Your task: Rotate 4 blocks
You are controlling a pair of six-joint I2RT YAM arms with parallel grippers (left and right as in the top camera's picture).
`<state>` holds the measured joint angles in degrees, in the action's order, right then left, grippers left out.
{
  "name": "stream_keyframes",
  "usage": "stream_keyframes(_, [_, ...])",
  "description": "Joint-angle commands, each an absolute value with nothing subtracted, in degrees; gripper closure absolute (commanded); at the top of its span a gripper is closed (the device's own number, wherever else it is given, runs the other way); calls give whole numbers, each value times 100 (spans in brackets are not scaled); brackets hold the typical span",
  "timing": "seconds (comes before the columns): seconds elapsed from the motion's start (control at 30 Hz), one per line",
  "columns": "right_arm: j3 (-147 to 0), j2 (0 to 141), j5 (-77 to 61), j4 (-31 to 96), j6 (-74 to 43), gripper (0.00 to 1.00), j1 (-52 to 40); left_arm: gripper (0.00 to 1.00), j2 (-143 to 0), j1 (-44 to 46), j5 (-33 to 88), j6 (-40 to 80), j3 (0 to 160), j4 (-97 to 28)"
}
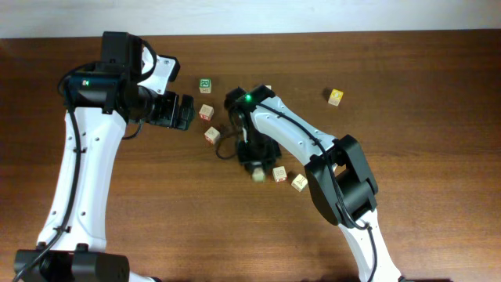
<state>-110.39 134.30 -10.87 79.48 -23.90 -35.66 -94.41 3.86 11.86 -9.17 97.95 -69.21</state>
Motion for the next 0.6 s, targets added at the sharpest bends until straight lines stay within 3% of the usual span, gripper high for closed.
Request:
stream_keyframes(0.0, [-10993, 13482, -1061, 8125, -2449, 69, -3566, 1, -9483, 397, 1264, -867, 9915, -6910])
stream_keyframes(0.13, [-10993, 13482, -1033, 8274, -2449, 68, -3562, 1, -9483, 397, 1264, -867, 9915, -6910])
stream_keyframes(0.3, [-11452, 13480, -1055, 8626, -2447, 41, -3518, 1, -9483, 397, 1264, -867, 9915, -6910])
stream_keyframes(0.5, [-13694, 13461, -742, 9598, -2425, 41, -3518, 1, -9483, 397, 1264, -867, 9915, -6910])
stream_keyframes(0.57, [-14606, 13270, -880, 9736, -2196, 45, -3518, 1, -9483, 397, 1264, -867, 9915, -6910])
